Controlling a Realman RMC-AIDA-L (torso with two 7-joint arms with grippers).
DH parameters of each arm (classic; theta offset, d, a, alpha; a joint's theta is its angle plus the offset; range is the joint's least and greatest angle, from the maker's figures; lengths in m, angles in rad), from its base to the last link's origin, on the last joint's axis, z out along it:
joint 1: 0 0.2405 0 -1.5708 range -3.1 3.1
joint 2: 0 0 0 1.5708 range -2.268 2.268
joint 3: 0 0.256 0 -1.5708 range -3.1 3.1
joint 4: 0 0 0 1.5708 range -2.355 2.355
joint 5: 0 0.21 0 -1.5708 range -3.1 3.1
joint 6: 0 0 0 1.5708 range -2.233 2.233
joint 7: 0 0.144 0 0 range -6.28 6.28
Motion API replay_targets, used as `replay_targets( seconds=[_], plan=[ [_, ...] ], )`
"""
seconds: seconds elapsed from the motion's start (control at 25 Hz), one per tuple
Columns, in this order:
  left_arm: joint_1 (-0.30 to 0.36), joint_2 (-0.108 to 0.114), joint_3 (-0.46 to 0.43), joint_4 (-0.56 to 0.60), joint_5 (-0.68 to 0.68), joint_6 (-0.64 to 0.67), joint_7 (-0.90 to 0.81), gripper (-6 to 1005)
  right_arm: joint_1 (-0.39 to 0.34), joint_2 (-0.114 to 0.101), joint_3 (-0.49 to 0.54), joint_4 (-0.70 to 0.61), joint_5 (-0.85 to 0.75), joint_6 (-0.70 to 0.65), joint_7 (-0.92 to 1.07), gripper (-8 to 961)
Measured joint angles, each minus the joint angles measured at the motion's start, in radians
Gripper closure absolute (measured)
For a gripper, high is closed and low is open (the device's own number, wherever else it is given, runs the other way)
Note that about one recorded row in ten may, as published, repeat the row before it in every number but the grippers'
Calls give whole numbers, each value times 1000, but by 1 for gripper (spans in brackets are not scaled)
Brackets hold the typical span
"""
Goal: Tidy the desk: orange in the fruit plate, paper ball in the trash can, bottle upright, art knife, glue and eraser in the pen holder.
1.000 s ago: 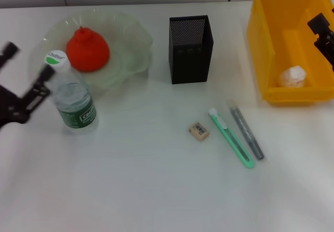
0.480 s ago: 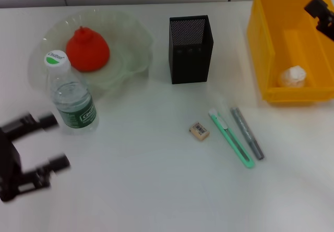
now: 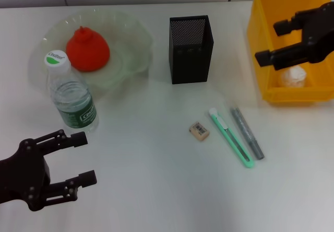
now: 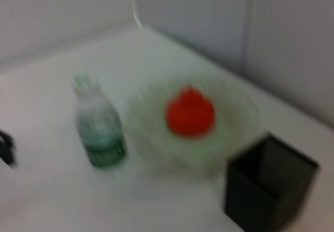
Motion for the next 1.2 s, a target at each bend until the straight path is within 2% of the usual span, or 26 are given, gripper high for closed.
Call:
replay_targets(
  seconds=[0.04,0.08,0.16,0.2,0.24,0.28,0.32,0.36,0.44,0.52,0.76,0.84,1.04,1.2],
  plan=[
    [0,0,0,0,0,0,0,214,38,-1,-80,-66,-123,-24,123,110],
    [-4,-5,1,3,1,-3,-7,214,38,-1,-80,-66,-123,-24,123,110],
    [-10,-6,2,4,2,-15,-14,214,84,-1,-152,-83,-235,-63,221,110],
    [-10,-6,2,4,2,-15,-14,214,99,0,-181,-79,-274,-75,250,110],
    [-20,-8,3,4,3,-37,-34,214,122,2,-256,-62,-360,-88,300,110],
    [-20,-8,3,4,3,-37,-34,214,122,2,-256,-62,-360,-88,300,110],
    [-23,-9,3,4,3,-44,-39,214,134,3,-334,-37,-431,-85,325,110],
    [-28,-9,6,4,4,-53,-49,214,134,3,-334,-37,-431,-85,325,110],
    [-41,-11,10,4,8,-70,-65,214,143,6,-425,16,-483,-51,351,111],
    [-43,-11,10,4,8,-74,-68,214,142,6,-449,42,-484,-25,358,111],
    [-49,-19,8,1,10,-104,-72,214,136,8,-552,213,-478,166,376,111],
    [-54,-20,9,-2,11,-127,-90,214,141,9,-622,281,-476,258,386,111],
    [-56,-23,11,-2,11,-139,-95,214,143,10,-714,323,-456,336,398,113],
    [-58,-27,12,-3,11,-152,-95,214,144,11,-734,326,-446,351,401,115]
  ],
)
